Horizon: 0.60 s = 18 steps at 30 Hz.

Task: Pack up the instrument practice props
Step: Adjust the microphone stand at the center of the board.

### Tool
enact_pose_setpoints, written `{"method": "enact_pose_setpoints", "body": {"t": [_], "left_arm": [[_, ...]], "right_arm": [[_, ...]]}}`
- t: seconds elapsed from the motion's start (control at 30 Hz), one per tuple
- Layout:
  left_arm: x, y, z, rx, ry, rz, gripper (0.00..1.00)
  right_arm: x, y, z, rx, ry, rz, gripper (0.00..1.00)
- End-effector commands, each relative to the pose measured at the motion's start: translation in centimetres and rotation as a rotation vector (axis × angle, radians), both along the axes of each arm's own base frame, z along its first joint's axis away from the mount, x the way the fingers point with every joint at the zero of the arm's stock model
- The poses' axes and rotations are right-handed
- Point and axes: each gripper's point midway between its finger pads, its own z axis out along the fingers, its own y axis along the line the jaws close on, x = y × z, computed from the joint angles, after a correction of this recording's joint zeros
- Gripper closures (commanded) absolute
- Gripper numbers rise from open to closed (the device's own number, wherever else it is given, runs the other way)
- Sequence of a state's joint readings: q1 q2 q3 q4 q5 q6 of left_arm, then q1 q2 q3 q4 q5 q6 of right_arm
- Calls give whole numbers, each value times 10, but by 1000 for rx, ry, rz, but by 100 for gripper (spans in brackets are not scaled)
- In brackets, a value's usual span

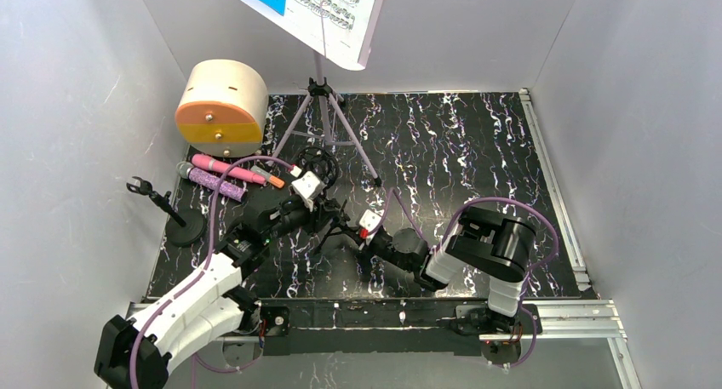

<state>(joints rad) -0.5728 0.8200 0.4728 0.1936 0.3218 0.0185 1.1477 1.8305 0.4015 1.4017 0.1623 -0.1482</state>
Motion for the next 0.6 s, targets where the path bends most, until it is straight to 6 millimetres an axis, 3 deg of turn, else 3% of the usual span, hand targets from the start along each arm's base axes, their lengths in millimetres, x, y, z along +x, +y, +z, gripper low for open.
{"method": "enact_pose_setpoints", "body": {"t": [0.0, 0.1, 0.2, 0.43, 0.57], "left_arm": [[17, 15, 26, 5, -94, 101, 100], [24, 32, 24, 46, -103, 197, 100], [32, 56, 23, 102, -117, 322, 100], [35, 122, 16, 235, -139, 627, 100], [32, 141, 8, 276, -130, 712, 100]], "right_arm": [[-1, 3, 40, 139, -72, 4, 71], [2, -1, 50, 165, -79, -23, 41], [6, -8, 66, 192, -99, -60, 24], [19, -25, 89, 147, -162, -146, 12], [21, -36, 89, 131, -184, -171, 11]]}}
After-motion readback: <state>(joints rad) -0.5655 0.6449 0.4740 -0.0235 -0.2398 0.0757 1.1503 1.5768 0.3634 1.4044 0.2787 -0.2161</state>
